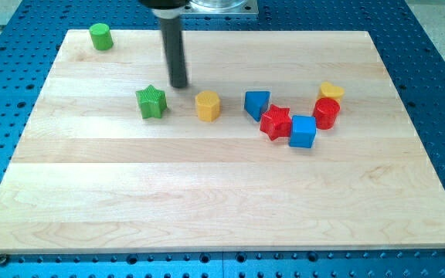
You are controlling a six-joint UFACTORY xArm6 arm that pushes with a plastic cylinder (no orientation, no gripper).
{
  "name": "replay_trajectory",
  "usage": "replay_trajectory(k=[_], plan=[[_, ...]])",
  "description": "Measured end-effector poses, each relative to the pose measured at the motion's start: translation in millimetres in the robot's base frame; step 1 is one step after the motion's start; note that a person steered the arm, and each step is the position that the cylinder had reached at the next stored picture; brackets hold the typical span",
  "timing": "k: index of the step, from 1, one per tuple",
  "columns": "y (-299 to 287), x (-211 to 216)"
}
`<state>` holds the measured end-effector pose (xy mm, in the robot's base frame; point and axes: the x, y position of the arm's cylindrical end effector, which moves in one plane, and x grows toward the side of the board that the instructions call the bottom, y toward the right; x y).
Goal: Form a triangle shape using the red star the blue cube and the yellow hexagon
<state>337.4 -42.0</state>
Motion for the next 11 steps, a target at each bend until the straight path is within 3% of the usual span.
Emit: replay_trajectory(k=[1,2,3,6,7,9,11], plan=[[88.6,-5.6],[137.4,8.1],[133.6,39.5],[25.1,156.2],[76.6,187.3],[106.8,128.8],[102.5,151.9]])
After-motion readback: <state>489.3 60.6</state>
